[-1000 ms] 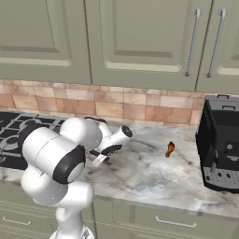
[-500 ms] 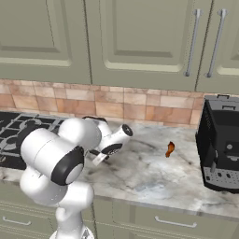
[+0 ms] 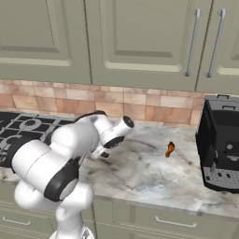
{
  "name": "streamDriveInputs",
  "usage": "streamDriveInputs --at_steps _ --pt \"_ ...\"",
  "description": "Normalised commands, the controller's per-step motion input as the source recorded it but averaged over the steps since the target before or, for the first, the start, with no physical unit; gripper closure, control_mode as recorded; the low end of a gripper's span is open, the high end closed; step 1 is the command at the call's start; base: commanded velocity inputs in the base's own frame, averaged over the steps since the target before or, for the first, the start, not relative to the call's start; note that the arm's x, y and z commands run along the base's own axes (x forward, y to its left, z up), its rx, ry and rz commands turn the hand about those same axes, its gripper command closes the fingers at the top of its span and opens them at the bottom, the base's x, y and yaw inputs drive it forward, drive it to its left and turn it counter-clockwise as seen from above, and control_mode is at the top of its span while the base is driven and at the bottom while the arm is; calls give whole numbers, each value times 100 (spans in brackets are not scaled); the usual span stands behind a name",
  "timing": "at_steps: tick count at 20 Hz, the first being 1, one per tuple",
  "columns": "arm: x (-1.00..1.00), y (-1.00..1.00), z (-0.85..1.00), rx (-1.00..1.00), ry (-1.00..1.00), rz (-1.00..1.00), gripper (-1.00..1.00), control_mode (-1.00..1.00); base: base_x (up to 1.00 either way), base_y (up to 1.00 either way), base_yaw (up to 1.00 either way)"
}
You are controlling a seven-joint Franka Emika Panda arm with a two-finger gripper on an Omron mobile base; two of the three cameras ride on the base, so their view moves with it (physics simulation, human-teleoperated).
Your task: Place both pans onto different burners. Then place the squash and the chicken drumstick on different pans.
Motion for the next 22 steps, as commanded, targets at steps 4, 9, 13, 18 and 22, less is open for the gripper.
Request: streamDriveInputs --at_steps 4,9,13,18,22 --pt "-6 0 52 -2 1 -11 -100 -100 0 0 0" --pt "-16 -17 18 -2 8 -27 -100 -100 0 0 0" --pt "-22 -40 0 0 1 -32 -100 -100 0 0 0" --pt "-1 -53 0 -6 0 -30 -100 -100 0 0 0" --pt "0 -54 0 -11 0 -26 -100 -100 0 0 0"
